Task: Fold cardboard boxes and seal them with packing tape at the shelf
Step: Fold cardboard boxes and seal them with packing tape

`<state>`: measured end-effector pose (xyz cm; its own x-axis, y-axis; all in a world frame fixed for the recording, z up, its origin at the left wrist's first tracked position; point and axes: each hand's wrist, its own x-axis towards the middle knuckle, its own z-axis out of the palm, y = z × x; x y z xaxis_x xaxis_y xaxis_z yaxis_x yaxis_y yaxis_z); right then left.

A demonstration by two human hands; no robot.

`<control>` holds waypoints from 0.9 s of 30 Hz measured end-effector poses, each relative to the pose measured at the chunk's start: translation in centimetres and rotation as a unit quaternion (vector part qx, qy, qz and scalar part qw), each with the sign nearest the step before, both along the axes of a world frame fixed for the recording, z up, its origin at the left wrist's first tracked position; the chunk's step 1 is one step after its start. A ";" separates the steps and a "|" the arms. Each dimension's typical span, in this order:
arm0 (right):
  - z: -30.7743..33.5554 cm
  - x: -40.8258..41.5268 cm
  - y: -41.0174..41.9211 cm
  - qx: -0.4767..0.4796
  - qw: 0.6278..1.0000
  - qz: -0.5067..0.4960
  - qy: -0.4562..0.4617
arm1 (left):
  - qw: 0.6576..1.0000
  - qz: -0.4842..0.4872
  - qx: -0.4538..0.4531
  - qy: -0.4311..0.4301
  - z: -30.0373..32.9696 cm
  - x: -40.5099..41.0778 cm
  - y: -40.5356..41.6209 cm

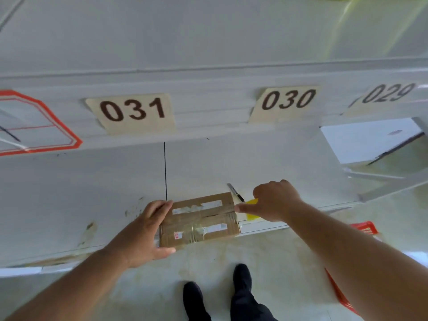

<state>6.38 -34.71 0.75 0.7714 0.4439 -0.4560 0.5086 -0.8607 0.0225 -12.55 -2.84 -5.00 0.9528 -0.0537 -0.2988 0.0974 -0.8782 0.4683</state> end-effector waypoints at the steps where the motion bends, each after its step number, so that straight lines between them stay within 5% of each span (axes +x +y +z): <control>1: -0.3 0.1 0.1 0.003 1.000 -0.002 0.002 | 1.000 0.001 0.001 0.000 0.0 0.0 0.0; 10: -2.5 0.9 0.1 0.006 0.998 -0.050 0.037 | 0.999 -0.001 0.003 0.050 0.6 0.7 -0.3; 19: -3.5 1.3 0.5 -0.008 0.998 -0.050 0.048 | 0.972 0.192 -0.137 -0.004 -0.6 0.1 -2.0; 24: -3.3 1.2 1.0 0.008 0.993 -0.074 0.089 | 0.983 0.172 -0.001 -0.064 -1.3 -0.1 -2.9; 27: -2.9 1.2 1.0 0.001 0.992 -0.077 0.096 | 0.989 0.073 0.087 -0.094 0.6 1.8 -6.9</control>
